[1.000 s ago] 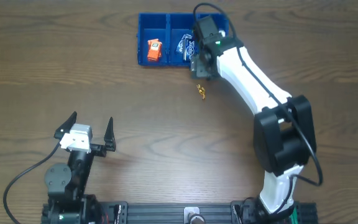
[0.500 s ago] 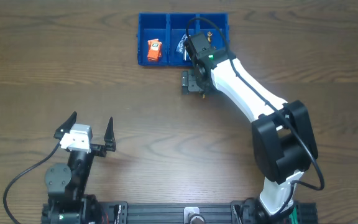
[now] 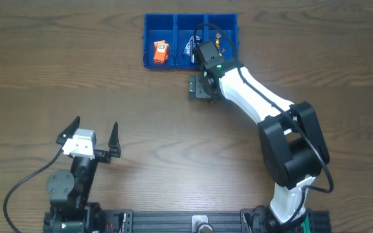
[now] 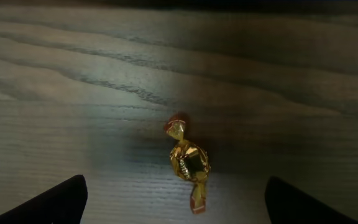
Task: Sort Candies Into Trays
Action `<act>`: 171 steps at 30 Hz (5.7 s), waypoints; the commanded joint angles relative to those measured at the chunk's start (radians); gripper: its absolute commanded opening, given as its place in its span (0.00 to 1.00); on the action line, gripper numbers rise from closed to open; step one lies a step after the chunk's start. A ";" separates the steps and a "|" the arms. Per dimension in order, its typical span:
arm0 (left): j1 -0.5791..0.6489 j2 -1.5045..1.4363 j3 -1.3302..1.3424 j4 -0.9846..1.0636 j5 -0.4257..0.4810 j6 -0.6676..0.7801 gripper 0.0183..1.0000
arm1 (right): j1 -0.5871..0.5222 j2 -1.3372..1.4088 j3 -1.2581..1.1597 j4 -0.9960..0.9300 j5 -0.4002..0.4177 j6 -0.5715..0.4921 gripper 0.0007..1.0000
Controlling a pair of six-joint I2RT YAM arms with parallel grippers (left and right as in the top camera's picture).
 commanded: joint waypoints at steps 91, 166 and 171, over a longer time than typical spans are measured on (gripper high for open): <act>0.004 -0.006 -0.016 -0.046 0.024 -0.004 1.00 | -0.078 -0.112 0.378 -0.045 0.306 -0.132 0.19; 0.004 -0.006 -0.016 -0.045 0.024 -0.004 1.00 | -0.513 -0.832 -0.302 -0.010 0.069 -0.262 1.00; 0.004 -0.006 -0.016 -0.046 0.024 -0.005 1.00 | -0.525 -1.030 -0.527 0.130 0.065 -0.262 1.00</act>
